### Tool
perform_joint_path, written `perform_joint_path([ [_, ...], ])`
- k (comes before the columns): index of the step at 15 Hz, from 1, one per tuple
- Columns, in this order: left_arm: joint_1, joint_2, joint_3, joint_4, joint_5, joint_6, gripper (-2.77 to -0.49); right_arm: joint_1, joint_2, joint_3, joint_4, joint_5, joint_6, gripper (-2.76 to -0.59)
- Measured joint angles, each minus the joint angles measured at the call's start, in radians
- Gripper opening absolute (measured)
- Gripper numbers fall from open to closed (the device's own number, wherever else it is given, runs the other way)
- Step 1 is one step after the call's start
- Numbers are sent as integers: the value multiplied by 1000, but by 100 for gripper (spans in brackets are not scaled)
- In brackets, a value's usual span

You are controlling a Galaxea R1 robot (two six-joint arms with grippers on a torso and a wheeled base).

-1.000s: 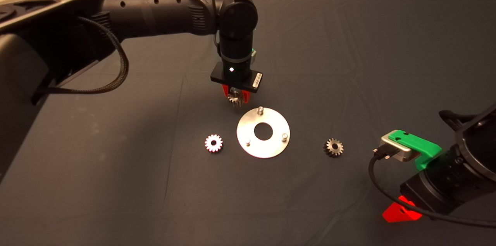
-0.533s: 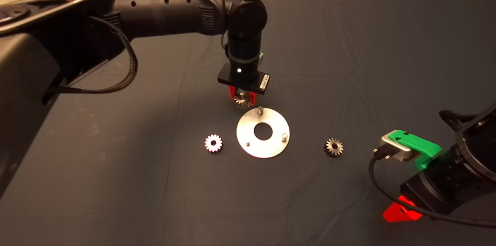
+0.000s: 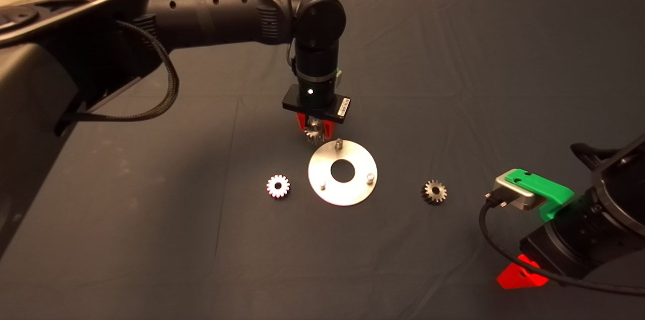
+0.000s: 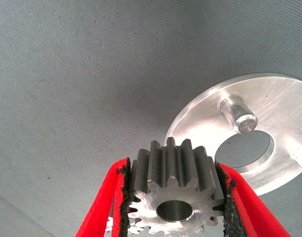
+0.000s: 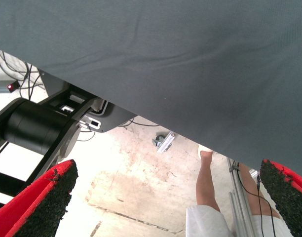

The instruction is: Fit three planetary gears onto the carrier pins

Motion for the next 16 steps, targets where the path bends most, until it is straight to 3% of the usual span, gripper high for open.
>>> perform_joint_path([
  [5,0,7,0,-6,-4,-11,-230,0,4,0,0,0,0,-60],
  [11,0,18,-3,-6,-61,-11,-230,0,5,0,0,0,0,-60],
  [16,0,19,-3,-7,-87,-11,-230,0,4,0,0,0,0,-60],
])
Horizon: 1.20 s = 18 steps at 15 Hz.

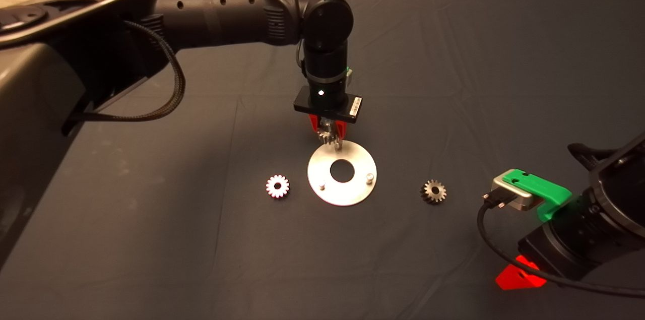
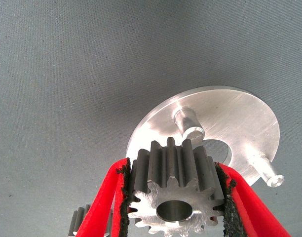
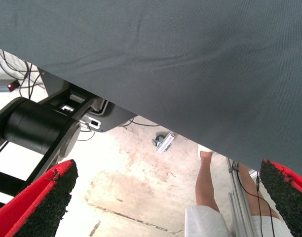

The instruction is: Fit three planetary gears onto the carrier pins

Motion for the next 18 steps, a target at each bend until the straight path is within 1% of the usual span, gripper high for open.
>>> perform_joint_path([
  [3,0,1,-1,0,-17,0,-230,0,0,0,0,0,0,-60],
  [6,0,4,-15,-4,-21,-8,-230,0,0,0,0,0,0,-60],
  [8,0,5,-24,-4,-31,-30,-230,0,0,0,0,0,0,-60],
  [9,0,5,-28,-4,-31,-37,-230,0,0,0,0,0,0,-60],
  [12,0,5,-28,-5,-38,-117,-230,0,0,0,0,0,0,-60],
  [14,0,5,-27,-4,-38,-175,-230,0,0,0,0,0,0,-60],
  [15,0,5,-26,-4,-38,-198,-230,0,0,0,0,0,0,-60],
  [18,2,4,2,-4,-38,-253,-230,0,0,0,0,0,0,-60],
])
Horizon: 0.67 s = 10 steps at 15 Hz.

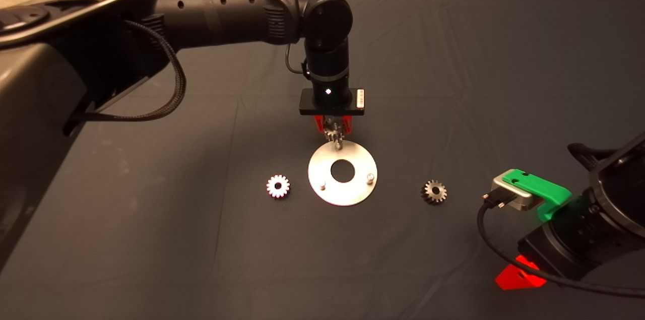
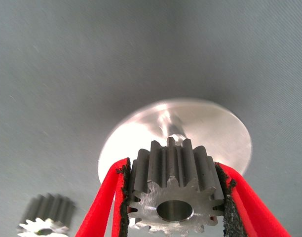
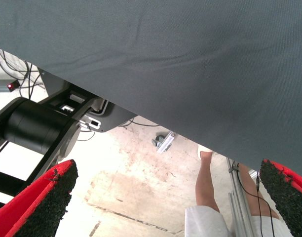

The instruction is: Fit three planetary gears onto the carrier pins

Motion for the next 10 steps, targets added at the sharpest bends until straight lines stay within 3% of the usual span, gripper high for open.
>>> perform_joint_path([
  [4,3,1,1,-1,-5,-25,-230,0,0,0,0,0,0,-60],
  [8,4,1,1,-1,-34,-26,-230,0,0,0,0,0,0,-60],
  [10,6,1,-6,-2,-35,-26,-230,0,0,0,0,0,0,-60],
])
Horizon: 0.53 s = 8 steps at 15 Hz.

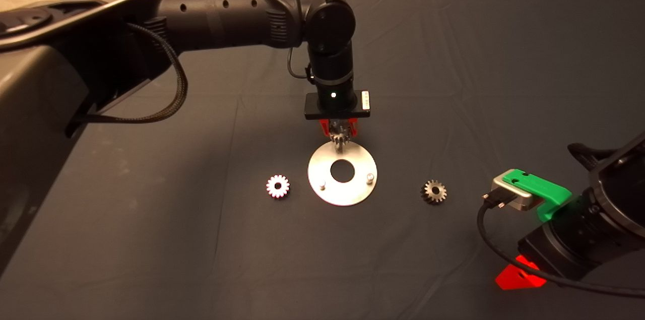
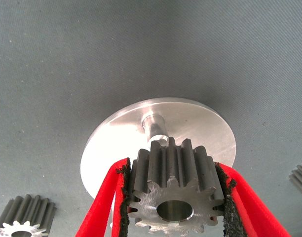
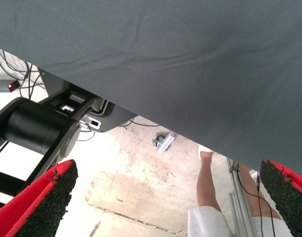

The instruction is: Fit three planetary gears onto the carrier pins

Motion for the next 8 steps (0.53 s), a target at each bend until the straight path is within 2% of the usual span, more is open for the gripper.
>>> perform_joint_path([
  [3,10,-3,-4,0,0,-4,-230,0,0,0,0,0,0,-60],
  [8,11,-2,-8,0,-1,-4,-230,0,0,-1,0,0,0,-60],
])
